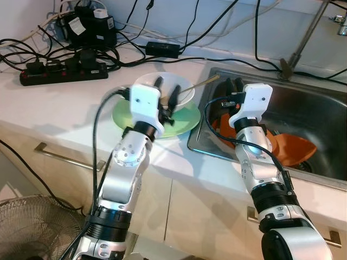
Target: Kitchen organization
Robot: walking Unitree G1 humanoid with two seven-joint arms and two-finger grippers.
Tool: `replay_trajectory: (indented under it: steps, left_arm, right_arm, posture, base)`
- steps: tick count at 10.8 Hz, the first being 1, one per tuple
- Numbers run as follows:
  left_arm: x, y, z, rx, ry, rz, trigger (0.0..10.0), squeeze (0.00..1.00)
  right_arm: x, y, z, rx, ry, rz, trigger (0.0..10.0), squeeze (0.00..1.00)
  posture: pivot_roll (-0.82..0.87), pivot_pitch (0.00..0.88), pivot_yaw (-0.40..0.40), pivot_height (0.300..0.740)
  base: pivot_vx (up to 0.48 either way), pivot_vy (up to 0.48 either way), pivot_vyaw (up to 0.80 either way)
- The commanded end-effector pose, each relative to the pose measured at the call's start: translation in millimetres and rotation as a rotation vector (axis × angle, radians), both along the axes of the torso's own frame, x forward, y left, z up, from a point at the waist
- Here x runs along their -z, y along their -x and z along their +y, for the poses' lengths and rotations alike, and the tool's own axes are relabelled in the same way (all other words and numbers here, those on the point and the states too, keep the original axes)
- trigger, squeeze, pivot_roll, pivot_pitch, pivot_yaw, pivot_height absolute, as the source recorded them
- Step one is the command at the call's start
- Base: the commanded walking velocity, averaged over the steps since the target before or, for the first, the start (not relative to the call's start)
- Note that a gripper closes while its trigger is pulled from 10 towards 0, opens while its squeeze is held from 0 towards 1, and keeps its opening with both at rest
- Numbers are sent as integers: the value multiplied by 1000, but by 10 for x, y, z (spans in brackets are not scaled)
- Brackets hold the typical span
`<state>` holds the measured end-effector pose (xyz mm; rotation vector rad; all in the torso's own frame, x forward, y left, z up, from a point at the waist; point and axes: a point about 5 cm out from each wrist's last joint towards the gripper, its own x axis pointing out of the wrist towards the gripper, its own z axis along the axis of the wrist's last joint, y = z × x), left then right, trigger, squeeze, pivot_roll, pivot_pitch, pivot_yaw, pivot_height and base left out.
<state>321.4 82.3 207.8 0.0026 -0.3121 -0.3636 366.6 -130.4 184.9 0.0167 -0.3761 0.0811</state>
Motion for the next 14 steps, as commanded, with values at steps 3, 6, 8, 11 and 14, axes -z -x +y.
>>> replay_trajectory:
  steps: [3, 6, 8, 11, 14]
  left_arm:
    - [132, -13, 19, -4, -20, 63, 10000, 0]
    - [139, -25, 96, -41, -25, 74, 10000, 0]
    - [145, -35, 200, -84, -25, 83, 10000, 0]
    - [91, -63, 359, -157, -35, 54, 10000, 0]
    - [-211, 56, 301, -163, -17, -184, 10000, 0]
  right_arm:
    - [-37, -13, -39, 16, -9, -3, 10000, 0]
    - [-53, -19, -33, 15, -9, -6, 10000, 0]
    - [-56, -20, -31, 15, -9, -7, 10000, 0]
    - [-62, -26, -49, 18, -8, -7, 10000, 0]
    - [-176, 1, -76, 22, -28, -70, 10000, 0]
  posture:
    - [243, 41, -58, 725]
    - [246, 42, -59, 725]
    - [247, 41, -59, 725]
    - [250, 42, -61, 725]
    - [244, 39, -62, 725]
  base:
    - [0, 0, 0]
    - [0, 0, 0]
    - [0, 0, 0]
    - [0, 0, 0]
    - [0, 0, 0]
